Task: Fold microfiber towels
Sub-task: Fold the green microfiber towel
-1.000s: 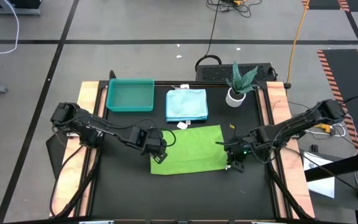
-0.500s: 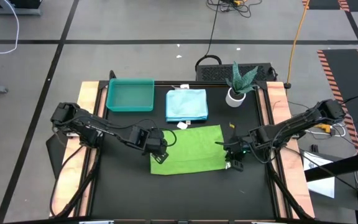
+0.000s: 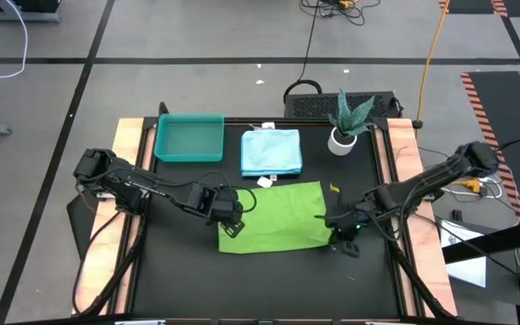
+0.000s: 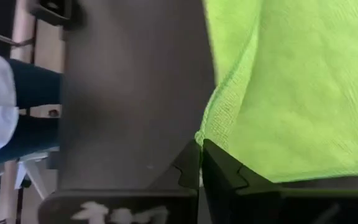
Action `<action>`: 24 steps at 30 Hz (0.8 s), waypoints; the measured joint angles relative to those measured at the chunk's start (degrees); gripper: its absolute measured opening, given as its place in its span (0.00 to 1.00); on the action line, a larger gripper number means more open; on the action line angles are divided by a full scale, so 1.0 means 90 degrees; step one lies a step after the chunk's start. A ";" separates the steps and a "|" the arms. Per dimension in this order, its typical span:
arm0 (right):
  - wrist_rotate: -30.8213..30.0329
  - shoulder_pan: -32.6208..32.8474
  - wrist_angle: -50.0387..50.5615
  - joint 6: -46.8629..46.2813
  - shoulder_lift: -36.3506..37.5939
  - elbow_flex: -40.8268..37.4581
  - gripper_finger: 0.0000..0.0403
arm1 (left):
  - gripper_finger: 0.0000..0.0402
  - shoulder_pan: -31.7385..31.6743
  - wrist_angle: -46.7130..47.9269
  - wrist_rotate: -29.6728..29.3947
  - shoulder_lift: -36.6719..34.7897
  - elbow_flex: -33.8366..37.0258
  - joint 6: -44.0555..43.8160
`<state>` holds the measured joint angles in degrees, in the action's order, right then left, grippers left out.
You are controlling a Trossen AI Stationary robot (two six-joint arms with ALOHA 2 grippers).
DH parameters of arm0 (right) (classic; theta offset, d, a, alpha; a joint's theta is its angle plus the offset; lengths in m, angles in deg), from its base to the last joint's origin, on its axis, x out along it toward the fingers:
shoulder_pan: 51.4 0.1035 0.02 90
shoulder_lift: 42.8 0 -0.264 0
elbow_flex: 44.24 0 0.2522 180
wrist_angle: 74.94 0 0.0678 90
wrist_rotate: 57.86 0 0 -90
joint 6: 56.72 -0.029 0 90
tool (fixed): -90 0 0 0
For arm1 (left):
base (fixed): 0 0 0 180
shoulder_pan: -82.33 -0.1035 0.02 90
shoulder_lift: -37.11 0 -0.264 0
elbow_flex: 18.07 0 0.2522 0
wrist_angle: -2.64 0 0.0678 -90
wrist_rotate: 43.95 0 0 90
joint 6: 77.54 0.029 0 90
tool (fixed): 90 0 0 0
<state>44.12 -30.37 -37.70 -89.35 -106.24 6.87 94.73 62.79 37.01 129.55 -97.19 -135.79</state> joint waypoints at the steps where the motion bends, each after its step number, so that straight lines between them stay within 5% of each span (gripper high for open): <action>1: -0.0004 0.0057 -0.0006 0.0006 -0.0001 0.0073 0.00 | 0.42 0.0000 0.0001 0.0000 0.0000 0.0000 0.0025; 13: 0.0026 0.1110 0.0023 -0.0317 -0.1021 0.0138 0.00 | 0.42 -0.0002 0.0007 -0.0002 0.0000 0.0000 0.0111; 24: 0.0147 0.1217 -0.0271 0.0238 -0.1685 0.0135 0.05 | 0.42 -0.0002 0.0007 -0.0002 0.0000 -0.0002 0.0255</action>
<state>45.44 -19.42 -40.14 -87.21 -121.40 8.09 94.71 62.85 36.99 129.55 -97.21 -133.49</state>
